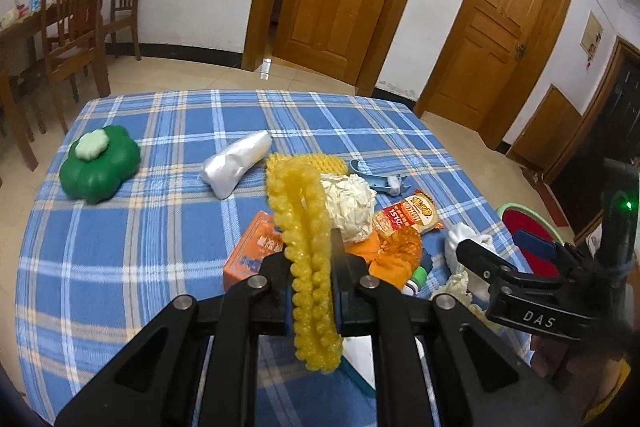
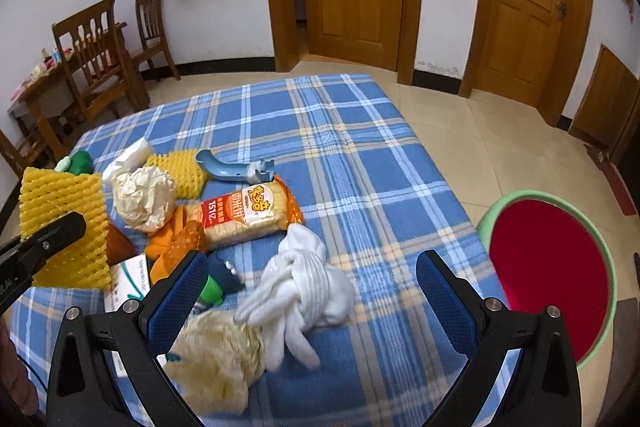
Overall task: Collect trash
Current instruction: 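Grasp the white cloth glove with the right gripper while the left gripper holds the yellow net, then carry the glove and net over the red bin and open the right gripper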
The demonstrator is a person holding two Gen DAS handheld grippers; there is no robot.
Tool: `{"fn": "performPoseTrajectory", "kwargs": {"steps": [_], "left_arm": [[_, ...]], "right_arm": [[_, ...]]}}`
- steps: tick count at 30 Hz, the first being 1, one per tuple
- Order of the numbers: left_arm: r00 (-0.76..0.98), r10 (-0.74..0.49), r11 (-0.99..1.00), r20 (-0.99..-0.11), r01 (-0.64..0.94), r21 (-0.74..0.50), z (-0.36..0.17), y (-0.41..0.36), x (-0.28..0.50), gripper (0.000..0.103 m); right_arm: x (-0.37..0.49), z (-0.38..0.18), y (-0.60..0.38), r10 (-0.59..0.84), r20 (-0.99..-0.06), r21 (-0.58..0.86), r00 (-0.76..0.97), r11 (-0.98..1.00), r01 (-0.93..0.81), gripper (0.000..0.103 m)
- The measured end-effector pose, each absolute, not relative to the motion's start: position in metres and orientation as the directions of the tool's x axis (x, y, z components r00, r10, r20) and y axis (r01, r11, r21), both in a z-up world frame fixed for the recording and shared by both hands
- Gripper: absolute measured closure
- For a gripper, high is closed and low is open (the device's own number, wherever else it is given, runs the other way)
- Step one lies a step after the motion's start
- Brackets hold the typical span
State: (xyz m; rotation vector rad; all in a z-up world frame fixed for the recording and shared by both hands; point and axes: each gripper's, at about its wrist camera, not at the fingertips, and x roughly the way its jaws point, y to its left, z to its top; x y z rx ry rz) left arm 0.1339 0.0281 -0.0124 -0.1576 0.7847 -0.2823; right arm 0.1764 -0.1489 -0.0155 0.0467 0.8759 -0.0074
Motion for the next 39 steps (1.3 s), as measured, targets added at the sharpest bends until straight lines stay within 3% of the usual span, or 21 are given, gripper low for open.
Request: {"fn": "performPoseTrajectory", "kwargs": {"steps": [8, 14, 39], "left_arm": [[0.656, -0.340, 0.940, -0.674, 0.240, -0.241, -0.017, 0.020, 0.144, 0.090], [0.656, -0.343, 0.939, -0.672, 0.235, -0.250, -0.016, 0.017, 0.142, 0.090], [0.666, -0.391, 0.920, -0.635, 0.263, -0.290, 0.024, -0.010, 0.085, 0.090]], "right_arm": [[0.187, -0.037, -0.159, 0.057, -0.818, 0.134, 0.572, 0.987, 0.093, 0.047], [0.183, -0.039, -0.163, 0.074, -0.825, 0.145, 0.560, 0.986, 0.083, 0.063], [0.110, 0.022, -0.192, 0.107, -0.705, 0.193, 0.702, 0.980, 0.044, 0.067]]}}
